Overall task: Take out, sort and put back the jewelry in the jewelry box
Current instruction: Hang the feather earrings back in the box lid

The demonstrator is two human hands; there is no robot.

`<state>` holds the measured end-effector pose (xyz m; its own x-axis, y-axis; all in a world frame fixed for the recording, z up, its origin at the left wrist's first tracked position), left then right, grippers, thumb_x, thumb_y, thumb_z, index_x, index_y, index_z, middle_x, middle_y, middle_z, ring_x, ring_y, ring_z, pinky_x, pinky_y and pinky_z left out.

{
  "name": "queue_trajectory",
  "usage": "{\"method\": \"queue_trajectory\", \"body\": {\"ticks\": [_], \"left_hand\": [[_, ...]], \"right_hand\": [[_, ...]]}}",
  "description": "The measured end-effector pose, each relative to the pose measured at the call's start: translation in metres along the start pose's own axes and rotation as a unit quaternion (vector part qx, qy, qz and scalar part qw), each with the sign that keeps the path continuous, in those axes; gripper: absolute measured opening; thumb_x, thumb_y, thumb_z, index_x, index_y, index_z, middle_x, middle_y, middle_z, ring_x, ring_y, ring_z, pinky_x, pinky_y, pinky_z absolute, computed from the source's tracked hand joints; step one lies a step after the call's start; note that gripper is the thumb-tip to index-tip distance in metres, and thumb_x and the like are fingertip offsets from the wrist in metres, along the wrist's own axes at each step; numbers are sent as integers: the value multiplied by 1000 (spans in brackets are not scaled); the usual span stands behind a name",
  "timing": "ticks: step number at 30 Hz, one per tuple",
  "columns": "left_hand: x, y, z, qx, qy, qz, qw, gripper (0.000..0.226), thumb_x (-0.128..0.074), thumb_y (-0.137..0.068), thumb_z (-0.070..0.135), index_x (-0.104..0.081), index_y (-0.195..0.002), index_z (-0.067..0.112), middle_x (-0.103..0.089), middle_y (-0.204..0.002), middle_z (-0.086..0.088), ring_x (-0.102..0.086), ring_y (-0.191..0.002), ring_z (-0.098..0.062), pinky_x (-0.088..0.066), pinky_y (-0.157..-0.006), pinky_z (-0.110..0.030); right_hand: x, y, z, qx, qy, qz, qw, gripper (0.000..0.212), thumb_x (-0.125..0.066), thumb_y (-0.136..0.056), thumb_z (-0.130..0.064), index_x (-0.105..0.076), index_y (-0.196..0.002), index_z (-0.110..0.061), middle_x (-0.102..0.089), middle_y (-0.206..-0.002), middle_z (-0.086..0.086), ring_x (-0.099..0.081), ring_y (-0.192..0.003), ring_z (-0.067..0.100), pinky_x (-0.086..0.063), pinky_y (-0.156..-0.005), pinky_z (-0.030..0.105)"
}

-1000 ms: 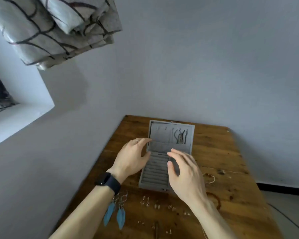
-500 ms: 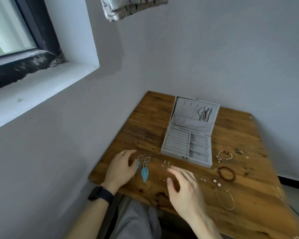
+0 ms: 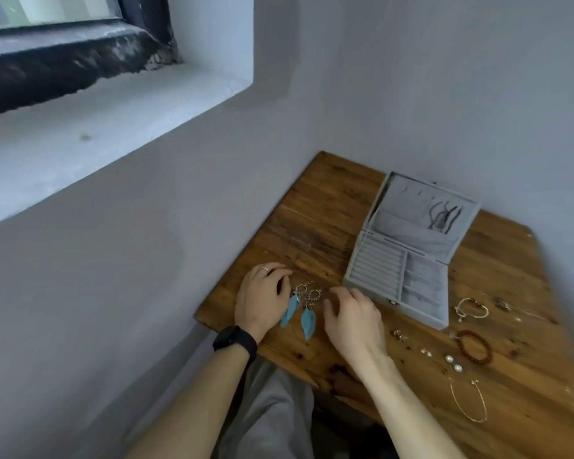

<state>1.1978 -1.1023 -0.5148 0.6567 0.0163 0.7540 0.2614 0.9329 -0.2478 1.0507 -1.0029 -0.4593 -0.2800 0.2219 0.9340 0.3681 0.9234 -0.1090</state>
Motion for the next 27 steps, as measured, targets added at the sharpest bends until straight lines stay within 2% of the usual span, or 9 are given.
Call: {"method": "queue_trajectory", "body": {"ticks": [5,12,20,24,27], "left_hand": [[-3,2,-1,-10,-8,9,1000,28,-53,-99,30,-71,-120,27,-62,-127,12,-50,-121,-8,-39,-106,-24],[-2,2,-1,-12,-13,13,1000,28,-54,-97,30,-71,-120,25,-62,-126,11,-51,-120,-9,-40,-106,-26],[-2,3,-1,-16,-23,9,1000,28,-55,-98,29,-70,-121,24,-62,-128,9,-50,-121,-10,-38,-106,-27],[-3,3,0,-15,-23,5,1000,28,-55,-98,28,-70,-121,23,-62,-128,8,-51,-120,-11,-41,-105,-28],[-3,4,1,-14,-27,4,1000,29,-55,-98,28,-70,-121,23,-62,-128,8,-50,-121,-11,-41,-105,-27]], "right_hand": [[-11,-24,-18,-51,38,-36,997,36,-46,-101,-44,-64,-121,-20,-63,-117,3,-62,-105,28,-52,-78,36],[-23,-31,-18,-85,2,-57,995,27,-46,-103,-36,-61,-116,-19,-60,-117,3,-62,-104,29,-44,-74,35],[-20,-25,-12,-58,1,-39,998,24,-48,-103,-34,-62,-117,-19,-61,-117,2,-64,-102,27,-52,-78,38],[-18,-24,-13,-19,27,-38,999,27,-46,-104,-29,-57,-126,-18,-60,-119,4,-65,-101,30,-50,-72,36],[-19,-24,-14,4,49,-40,998,26,-46,-104,-20,-62,-123,-19,-59,-121,4,-66,-98,31,-49,-68,36]]}}
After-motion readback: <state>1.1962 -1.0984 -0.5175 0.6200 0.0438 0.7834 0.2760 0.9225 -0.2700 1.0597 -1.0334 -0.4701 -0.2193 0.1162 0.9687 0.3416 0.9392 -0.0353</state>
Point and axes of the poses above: each hand's wrist, its own y-axis away from the middle knuckle, its own x-axis out of the back of the hand, z = x × y, the point moved 1 cm from there along -y, towards the middle knuckle
